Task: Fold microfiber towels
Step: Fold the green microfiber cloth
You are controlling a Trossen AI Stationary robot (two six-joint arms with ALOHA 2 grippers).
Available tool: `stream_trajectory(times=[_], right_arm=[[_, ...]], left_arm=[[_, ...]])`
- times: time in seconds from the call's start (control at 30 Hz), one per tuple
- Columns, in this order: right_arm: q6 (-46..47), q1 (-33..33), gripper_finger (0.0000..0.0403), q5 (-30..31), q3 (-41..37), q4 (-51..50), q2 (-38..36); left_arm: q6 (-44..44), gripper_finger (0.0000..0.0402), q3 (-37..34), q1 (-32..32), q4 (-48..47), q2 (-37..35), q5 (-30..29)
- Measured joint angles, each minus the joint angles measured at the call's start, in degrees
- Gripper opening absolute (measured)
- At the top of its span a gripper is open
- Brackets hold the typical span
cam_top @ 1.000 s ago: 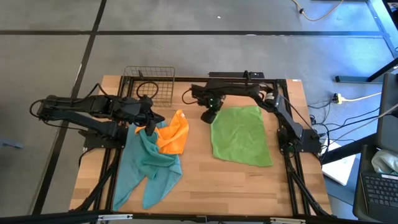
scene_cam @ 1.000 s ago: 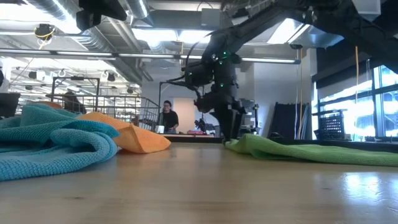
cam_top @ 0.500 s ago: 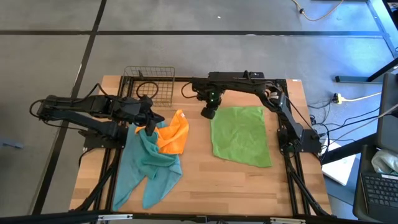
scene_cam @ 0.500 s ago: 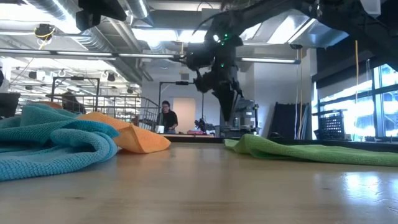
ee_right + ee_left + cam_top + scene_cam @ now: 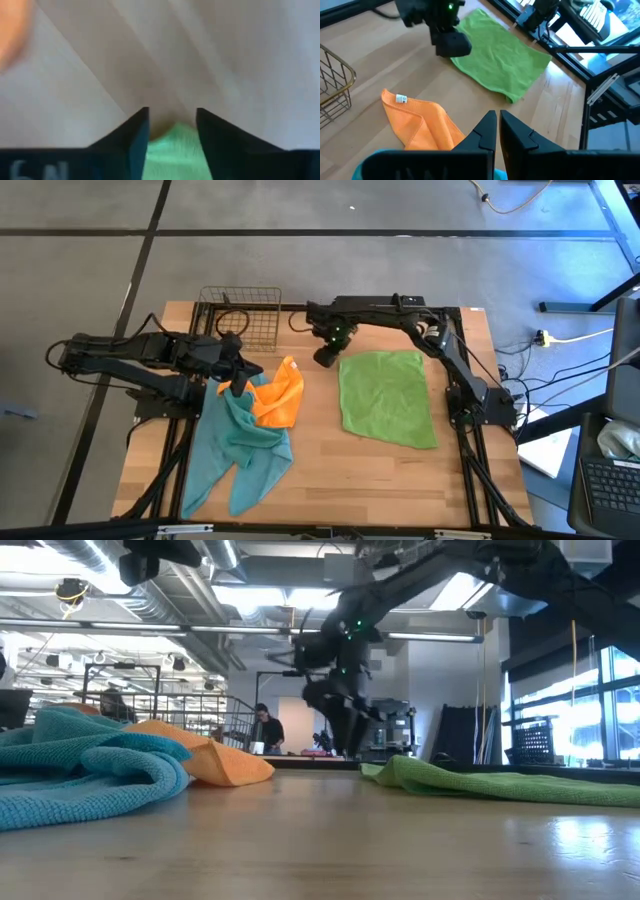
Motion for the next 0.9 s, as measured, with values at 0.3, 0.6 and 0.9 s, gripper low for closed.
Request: stream_trajectory(times=[0.3, 0.6, 0.9], right_arm=[[-3.2, -0.2, 0.0186, 3.2, 0.0, -9.3, 1.8], [-8.0, -0.7, 0.0067, 3.0, 0.0, -15.1, 0.9], [-6.8, -0.8, 0.0012, 1.6, 0.0, -13.3, -3.6]], left_arm=[[-0.1, 0.0014, 0.0, 0.0, -0.2, -2.4, -0.6], [0.0, 0.0014, 0.0, 0.0, -0.2, -2.4, -0.7], [0.1, 0.0014, 0.0, 0.0, -0.2, -2.4, -0.7]])
